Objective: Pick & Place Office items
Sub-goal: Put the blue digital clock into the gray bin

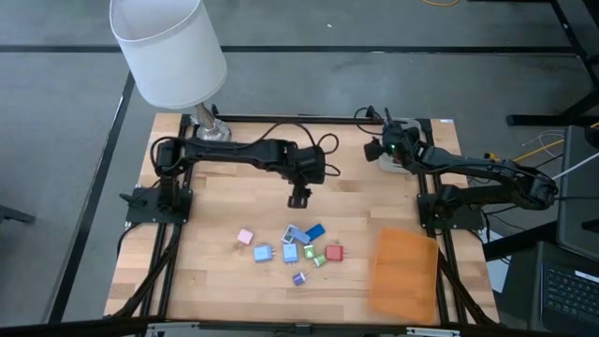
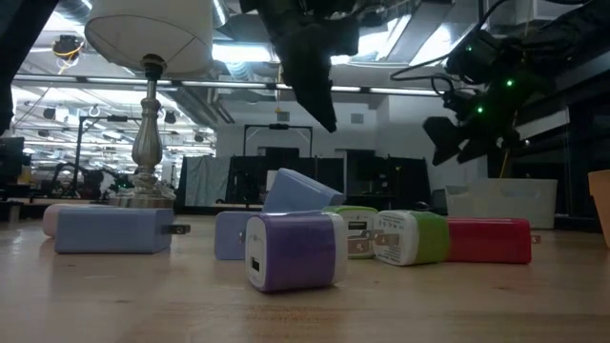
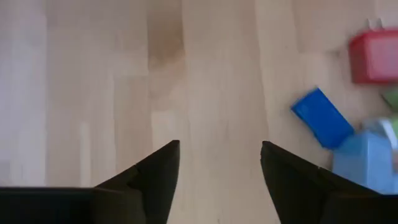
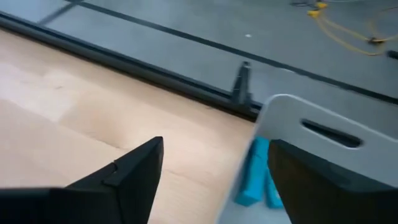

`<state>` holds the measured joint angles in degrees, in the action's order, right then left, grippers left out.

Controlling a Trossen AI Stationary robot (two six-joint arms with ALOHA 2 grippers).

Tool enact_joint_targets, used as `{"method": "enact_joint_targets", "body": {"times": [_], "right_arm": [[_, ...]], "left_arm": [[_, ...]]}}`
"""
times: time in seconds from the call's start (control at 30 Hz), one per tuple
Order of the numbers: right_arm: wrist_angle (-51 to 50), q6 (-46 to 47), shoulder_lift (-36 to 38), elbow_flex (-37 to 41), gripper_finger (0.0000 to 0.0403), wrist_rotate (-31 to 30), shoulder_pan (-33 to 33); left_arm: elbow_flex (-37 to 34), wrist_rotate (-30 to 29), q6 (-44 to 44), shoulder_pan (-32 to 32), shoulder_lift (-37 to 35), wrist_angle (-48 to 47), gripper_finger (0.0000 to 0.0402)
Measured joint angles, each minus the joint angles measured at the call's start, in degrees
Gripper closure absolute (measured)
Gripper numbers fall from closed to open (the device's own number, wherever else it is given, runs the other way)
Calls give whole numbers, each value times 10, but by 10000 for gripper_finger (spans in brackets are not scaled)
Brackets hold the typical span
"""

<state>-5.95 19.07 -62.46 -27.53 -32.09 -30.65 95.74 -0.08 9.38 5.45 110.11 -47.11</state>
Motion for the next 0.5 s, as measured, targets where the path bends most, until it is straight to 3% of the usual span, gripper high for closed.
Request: {"method": "enact_joint_targets", "body": {"times": [0.3,0.5], "right_arm": [[25,-8,0,0,129,99,16],[36,-18,0,0,129,133,52]], "left_arm": [[0,-155,-185,-88,32,54,142],[0,-203,-395,-133,61,33,141]]}}
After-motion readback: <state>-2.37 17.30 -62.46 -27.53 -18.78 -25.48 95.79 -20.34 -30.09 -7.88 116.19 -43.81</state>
